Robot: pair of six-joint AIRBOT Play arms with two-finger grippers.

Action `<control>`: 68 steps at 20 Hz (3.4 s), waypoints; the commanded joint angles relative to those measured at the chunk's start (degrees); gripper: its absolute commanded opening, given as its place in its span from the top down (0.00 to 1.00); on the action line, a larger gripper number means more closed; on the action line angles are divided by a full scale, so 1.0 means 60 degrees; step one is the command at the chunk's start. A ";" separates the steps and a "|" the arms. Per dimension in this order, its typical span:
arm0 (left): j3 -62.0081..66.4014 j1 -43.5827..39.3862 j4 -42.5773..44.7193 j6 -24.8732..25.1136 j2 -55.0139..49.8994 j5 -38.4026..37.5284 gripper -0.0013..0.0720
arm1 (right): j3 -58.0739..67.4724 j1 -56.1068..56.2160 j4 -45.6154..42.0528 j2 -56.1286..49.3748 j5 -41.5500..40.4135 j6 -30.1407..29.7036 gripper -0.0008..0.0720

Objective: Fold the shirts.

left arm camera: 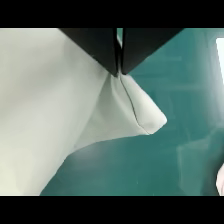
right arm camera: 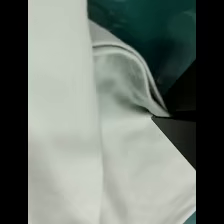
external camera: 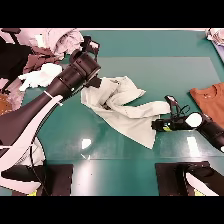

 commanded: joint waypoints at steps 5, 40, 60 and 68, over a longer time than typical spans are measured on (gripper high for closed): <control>-0.1581 0.0004 0.0368 -0.1002 0.1410 -0.0546 0.95 | 0.0750 -0.1978 0.0015 0.1035 0.1435 -0.0226 0.97; 0.0226 0.0954 0.0568 -0.1519 0.2645 0.1166 0.95 | 0.8845 -0.0219 -0.3891 -0.0652 0.1158 0.1515 0.97; 0.0696 0.4295 -0.2594 0.1967 -0.2025 0.8047 0.22 | 1.5187 -0.1978 -0.2244 -1.0287 0.1421 0.0925 0.92; 0.2936 0.4721 -0.1909 0.2626 -0.1789 0.3705 0.13 | 1.4899 -0.3657 -0.2255 -0.9133 0.3836 -0.0084 0.20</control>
